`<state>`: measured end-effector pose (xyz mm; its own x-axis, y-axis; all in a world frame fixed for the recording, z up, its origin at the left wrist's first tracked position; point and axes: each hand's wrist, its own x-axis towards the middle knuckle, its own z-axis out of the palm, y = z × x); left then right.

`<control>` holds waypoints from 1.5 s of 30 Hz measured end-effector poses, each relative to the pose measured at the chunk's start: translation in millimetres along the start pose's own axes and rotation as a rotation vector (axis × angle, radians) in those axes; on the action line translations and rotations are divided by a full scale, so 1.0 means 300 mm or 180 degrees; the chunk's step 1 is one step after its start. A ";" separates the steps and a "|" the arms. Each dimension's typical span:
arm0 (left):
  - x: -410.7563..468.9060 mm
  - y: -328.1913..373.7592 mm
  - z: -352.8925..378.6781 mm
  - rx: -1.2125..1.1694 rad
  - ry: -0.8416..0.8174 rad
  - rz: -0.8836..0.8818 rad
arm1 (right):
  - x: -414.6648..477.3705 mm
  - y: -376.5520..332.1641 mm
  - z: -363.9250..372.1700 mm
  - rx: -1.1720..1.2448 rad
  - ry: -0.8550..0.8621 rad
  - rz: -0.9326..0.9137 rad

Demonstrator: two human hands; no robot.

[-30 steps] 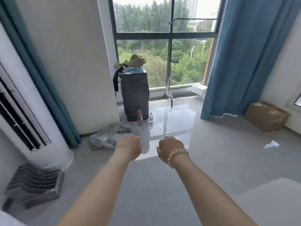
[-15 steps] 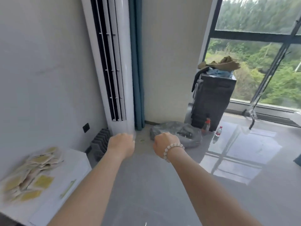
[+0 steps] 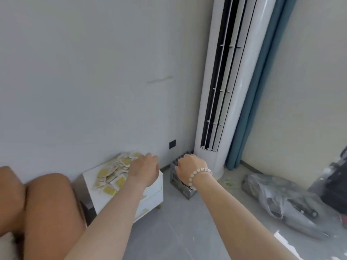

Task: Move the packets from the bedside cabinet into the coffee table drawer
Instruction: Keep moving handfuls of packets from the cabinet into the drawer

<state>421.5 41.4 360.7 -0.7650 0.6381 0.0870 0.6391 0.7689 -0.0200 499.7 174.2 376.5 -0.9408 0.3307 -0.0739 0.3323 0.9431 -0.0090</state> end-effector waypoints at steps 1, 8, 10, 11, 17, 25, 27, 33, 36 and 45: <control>0.022 -0.007 -0.005 0.0027 0.0000 -0.0093 | 0.037 0.007 -0.008 -0.0008 0.0013 -0.0078; 0.172 -0.025 -0.031 0.0192 0.0044 -0.0629 | 0.267 0.054 -0.051 -0.0016 0.0095 -0.0515; 0.192 -0.034 -0.028 0.0216 0.0021 -0.0747 | 0.327 0.050 -0.034 0.0001 0.0092 -0.0673; 0.196 -0.040 -0.024 0.0216 -0.0006 -0.0803 | 0.352 0.044 -0.022 0.0000 0.0071 -0.0756; 0.168 -0.166 0.010 0.0250 -0.0304 -0.1267 | 0.458 -0.132 0.038 -0.0013 -0.0111 -0.1378; 0.167 -0.431 0.086 0.0305 -0.0337 -0.1795 | 0.615 -0.417 0.085 -0.0106 -0.0175 -0.1985; 0.212 -0.497 0.120 0.0299 -0.0354 -0.1817 | 0.692 -0.457 0.106 -0.0188 -0.0260 -0.1953; 0.388 -0.789 0.216 0.0152 -0.0293 -0.1864 | 0.983 -0.661 0.127 -0.0340 -0.0328 -0.1882; 0.474 -0.944 0.274 0.0007 -0.0364 -0.2009 | 1.098 -0.766 0.150 -0.0332 -0.0423 -0.1982; 0.644 -1.170 0.547 -0.0378 -0.1008 -0.1842 | 1.379 -0.842 0.379 -0.0312 -0.1168 -0.1448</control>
<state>36.4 -98.7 221.0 -0.9619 0.1191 -0.2461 0.1093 0.9926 0.0534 34.0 69.0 234.8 -0.8970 -0.1240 -0.4244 -0.1231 0.9919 -0.0296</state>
